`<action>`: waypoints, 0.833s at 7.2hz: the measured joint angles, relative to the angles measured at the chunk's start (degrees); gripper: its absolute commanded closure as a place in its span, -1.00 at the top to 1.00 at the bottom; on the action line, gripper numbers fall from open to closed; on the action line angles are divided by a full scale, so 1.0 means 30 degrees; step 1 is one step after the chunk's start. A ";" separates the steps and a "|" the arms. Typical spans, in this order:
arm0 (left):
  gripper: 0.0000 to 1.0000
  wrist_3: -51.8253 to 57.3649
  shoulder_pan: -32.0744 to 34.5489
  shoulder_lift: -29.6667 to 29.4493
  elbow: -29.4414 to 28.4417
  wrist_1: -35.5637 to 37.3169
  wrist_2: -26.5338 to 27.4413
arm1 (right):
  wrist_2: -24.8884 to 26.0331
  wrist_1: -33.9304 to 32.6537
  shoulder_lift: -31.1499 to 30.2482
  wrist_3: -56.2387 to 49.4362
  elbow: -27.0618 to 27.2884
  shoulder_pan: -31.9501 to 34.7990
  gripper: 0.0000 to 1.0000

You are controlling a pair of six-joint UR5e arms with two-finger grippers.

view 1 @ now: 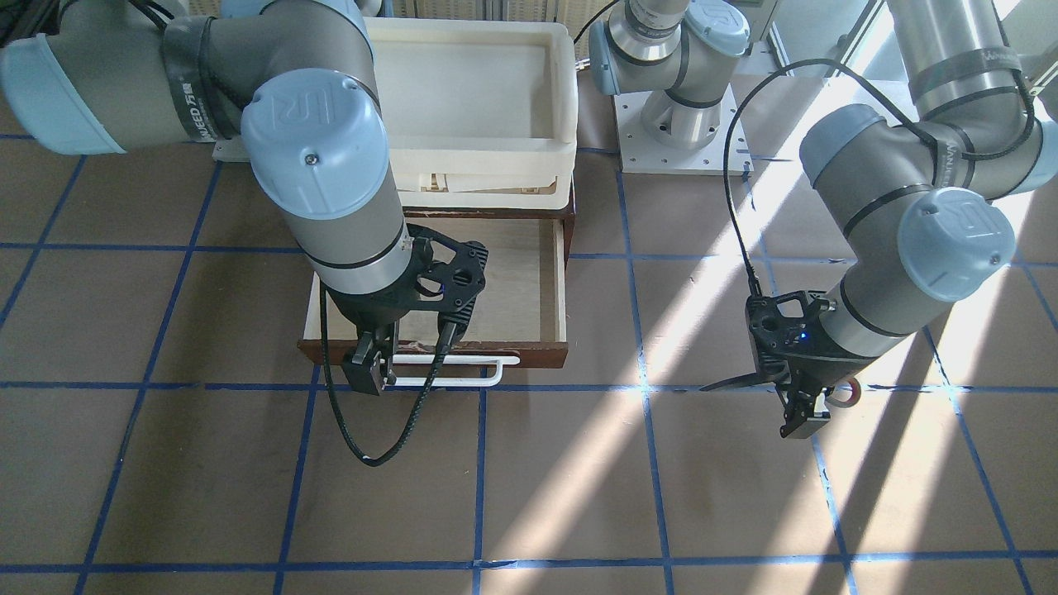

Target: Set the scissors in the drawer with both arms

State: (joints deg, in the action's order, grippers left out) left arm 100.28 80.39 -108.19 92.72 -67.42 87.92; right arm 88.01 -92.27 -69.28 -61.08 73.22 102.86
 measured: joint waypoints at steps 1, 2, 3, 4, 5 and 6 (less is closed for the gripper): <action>-1.00 -0.1143 0.0735 0.0157 -0.0001 -0.0137 -0.0047 | -0.0109 0.0349 -0.1542 0.2392 0.0986 -0.0444 1.00; -1.00 -0.2320 0.1557 0.0296 -0.0001 -0.0213 -0.0117 | -0.0122 0.0494 -0.3079 0.4508 0.2050 -0.1018 1.00; -1.00 -0.3526 0.2445 0.0440 -0.0001 -0.0242 -0.0175 | -0.0077 0.0836 -0.4487 0.6329 0.2882 -0.1665 1.00; -1.00 -0.4672 0.3298 0.0563 0.0005 -0.0253 -0.0185 | -0.0044 0.1475 -0.5649 0.8315 0.3457 -0.2203 1.00; -1.00 -0.5662 0.4039 0.0651 0.0017 -0.0264 -0.0177 | -0.0005 0.2240 -0.6560 1.0703 0.3845 -0.2508 0.99; -1.00 -0.6729 0.4854 0.0741 0.0052 -0.0277 -0.0173 | 0.0037 0.3190 -0.7349 1.3814 0.4150 -0.2653 1.00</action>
State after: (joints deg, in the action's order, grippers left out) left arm 80.09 94.95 -105.96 92.88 -68.25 87.40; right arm 88.12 -82.70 -91.33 -19.63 85.67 94.90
